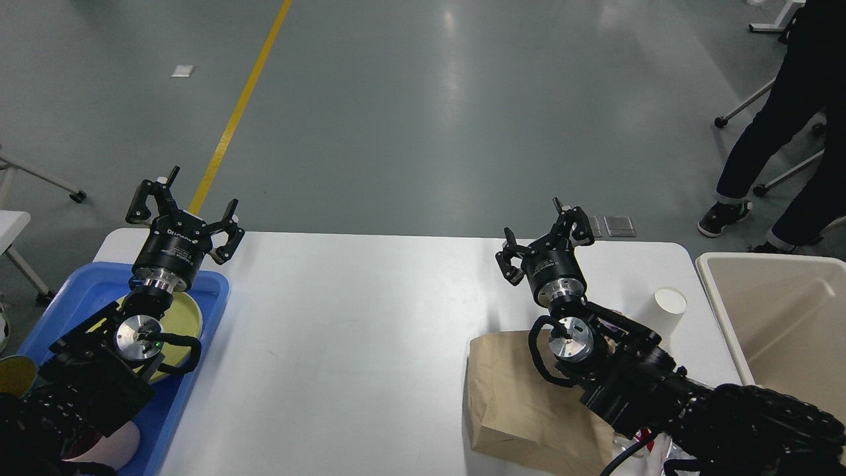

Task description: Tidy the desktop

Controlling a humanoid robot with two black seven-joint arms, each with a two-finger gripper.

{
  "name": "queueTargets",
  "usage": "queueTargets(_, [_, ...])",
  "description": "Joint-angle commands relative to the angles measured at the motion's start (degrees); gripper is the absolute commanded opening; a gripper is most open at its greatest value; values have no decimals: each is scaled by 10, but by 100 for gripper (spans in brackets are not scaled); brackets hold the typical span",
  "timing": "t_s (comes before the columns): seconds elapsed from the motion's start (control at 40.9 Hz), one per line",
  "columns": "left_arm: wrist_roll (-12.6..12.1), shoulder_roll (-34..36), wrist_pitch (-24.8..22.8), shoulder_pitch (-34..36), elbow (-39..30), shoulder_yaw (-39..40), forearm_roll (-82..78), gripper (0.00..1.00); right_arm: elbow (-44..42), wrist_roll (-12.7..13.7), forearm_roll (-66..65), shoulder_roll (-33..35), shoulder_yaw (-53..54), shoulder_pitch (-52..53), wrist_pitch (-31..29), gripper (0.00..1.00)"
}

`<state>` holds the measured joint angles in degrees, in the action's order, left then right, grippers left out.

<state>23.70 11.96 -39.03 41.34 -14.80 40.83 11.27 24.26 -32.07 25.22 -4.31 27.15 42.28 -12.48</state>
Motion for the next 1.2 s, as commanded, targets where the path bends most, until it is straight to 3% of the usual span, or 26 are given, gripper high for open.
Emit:
queueTargets(0.0, [2,-1,-1,0,-1,0,-1,100,0,0,0,0,0,0,0,100])
queueTargets(0.635, [2,-1,-1,0,-1,0,0,100,-2,1,0,-4,4,3,10,100])
queueTargets(0.904, [2,-1,-1,0,-1,0,0,100,-14,6,5,25,-20,127,52,100])
queueTargets(1.002, [2,-1,-2,0,-1,0,0,100,-38,6,0,49,-102,207,59,100])
queueTargets(1.173, [2,-1,-2,0,-1,0,0,100,-73,6,-2,119,-335,289,55,100])
